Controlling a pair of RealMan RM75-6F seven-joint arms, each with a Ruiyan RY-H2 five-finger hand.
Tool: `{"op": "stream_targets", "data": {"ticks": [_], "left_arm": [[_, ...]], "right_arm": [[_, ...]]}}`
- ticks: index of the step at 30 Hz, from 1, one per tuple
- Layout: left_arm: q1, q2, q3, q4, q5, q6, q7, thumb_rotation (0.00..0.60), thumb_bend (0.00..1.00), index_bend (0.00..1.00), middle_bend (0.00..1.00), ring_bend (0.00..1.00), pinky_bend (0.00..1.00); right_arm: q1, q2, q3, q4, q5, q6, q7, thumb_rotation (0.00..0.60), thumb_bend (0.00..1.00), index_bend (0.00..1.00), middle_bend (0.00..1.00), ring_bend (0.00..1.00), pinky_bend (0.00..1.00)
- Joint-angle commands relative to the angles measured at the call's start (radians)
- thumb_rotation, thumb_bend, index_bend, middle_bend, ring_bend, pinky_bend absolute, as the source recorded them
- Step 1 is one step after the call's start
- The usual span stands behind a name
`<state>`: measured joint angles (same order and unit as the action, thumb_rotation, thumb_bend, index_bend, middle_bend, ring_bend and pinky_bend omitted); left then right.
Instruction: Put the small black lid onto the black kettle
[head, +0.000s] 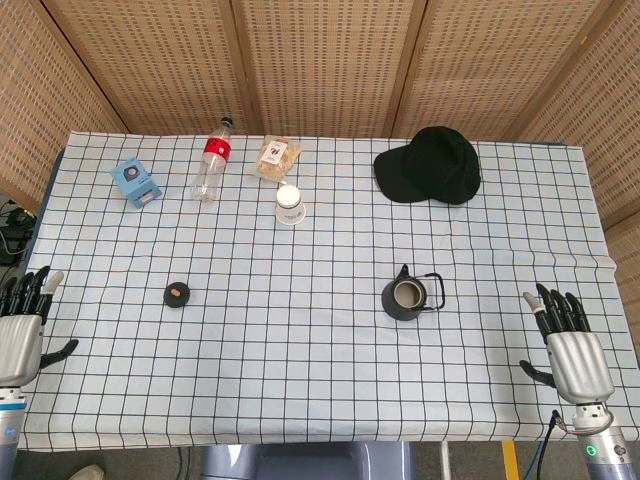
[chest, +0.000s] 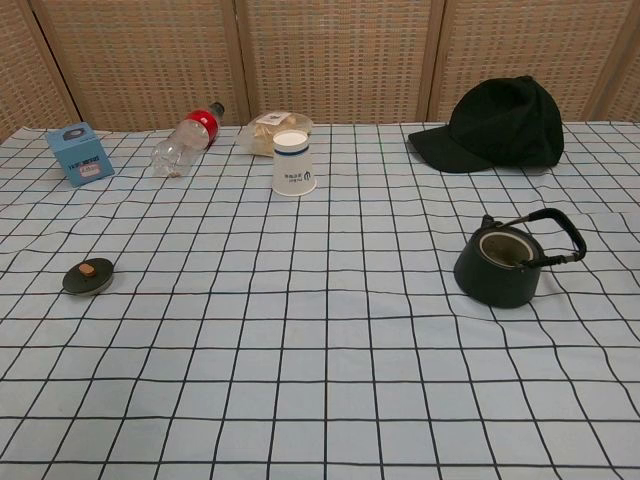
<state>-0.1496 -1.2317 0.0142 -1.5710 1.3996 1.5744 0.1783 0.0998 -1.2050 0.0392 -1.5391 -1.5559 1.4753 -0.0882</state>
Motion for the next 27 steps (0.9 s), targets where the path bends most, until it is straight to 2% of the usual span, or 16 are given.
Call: {"op": "stream_targets", "data": {"ticks": [1, 6, 27], "left_arm": [[0.006, 0.006, -0.001, -0.004, 0.009, -0.003, -0.004, 0.6, 0.13, 0.0, 0.0, 0.0, 0.0], [0.007, 0.011, -0.007, -0.012, -0.001, -0.029, -0.004, 0.6, 0.13, 0.0, 0.0, 0.0, 0.0], [0.01, 0.015, -0.03, -0.022, -0.008, -0.101, 0.004, 0.6, 0.13, 0.0, 0.0, 0.0, 0.0]], "right_arm": [[0.001, -0.002, -0.001, 0.001, -0.002, -0.001, -0.003, 0.6, 0.19, 0.09, 0.0, 0.0, 0.0], [0.0, -0.003, -0.004, 0.001, -0.006, 0.001, -0.005, 0.6, 0.19, 0.06, 0.0, 0.0, 0.0], [0.004, 0.001, -0.005, -0.005, 0.006, -0.016, -0.003, 0.6, 0.19, 0.05, 0.0, 0.0, 0.0]]}}
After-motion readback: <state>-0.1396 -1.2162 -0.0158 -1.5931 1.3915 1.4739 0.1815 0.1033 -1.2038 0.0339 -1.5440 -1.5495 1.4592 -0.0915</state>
